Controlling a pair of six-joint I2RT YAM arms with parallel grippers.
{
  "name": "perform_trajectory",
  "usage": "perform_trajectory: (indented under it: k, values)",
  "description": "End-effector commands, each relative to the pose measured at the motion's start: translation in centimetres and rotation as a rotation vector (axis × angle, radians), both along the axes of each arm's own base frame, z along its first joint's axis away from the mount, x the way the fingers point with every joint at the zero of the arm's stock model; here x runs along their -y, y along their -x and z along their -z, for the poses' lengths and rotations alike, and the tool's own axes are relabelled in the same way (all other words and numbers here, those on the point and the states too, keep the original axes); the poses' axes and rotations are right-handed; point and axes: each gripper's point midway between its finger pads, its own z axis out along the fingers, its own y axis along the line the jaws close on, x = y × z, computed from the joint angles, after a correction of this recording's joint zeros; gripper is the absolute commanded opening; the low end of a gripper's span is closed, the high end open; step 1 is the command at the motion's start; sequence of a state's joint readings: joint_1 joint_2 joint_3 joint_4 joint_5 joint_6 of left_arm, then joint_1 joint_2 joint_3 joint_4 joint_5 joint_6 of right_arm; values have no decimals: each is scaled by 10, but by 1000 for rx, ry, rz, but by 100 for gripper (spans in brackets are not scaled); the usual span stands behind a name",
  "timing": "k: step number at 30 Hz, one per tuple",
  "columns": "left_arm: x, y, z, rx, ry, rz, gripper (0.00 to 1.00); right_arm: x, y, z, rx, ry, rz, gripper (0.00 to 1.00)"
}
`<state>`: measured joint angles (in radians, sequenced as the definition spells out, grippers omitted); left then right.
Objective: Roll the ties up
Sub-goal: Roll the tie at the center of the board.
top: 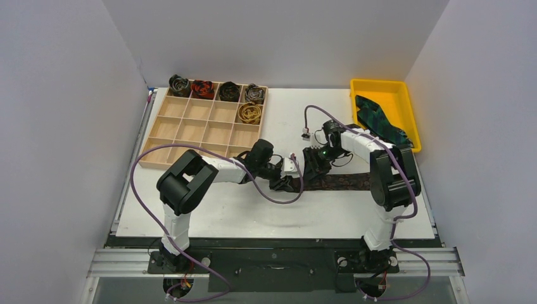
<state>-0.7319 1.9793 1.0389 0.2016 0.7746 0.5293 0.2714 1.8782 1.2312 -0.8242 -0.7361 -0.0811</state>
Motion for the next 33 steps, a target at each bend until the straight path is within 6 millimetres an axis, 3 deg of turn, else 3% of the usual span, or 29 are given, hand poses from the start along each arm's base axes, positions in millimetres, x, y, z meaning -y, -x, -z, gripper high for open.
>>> perform_trajectory:
  k: [1, 4, 7, 9, 15, 20, 28, 33]
  values:
    - [-45, 29, 68, -175, -246, -76, 1, -14, 3, -29, 31, -97, 3, 30]
    - [-42, 30, 58, -191, -196, -83, 1, -2, 1, -5, 27, -1, 20, 26]
    - [-36, 27, 52, -192, -174, -86, 1, 21, -8, 22, 34, 139, 63, 9]
    - [-34, 25, 48, -188, -160, -92, 1, 29, -12, 34, 35, 197, 68, 4]
    - [-21, 4, 14, -149, -52, -173, 2, 47, -7, 59, 44, 345, -15, 0]
    - [-13, -19, -13, -93, 15, -238, 4, 64, -4, 65, 68, 416, -62, 0]
    - [-31, -21, 24, -27, -114, -228, 14, 72, 2, 63, 74, 434, -135, 0]
    - [-45, -10, 52, -17, -211, -170, 15, 65, 1, 53, 73, 376, -148, 1]
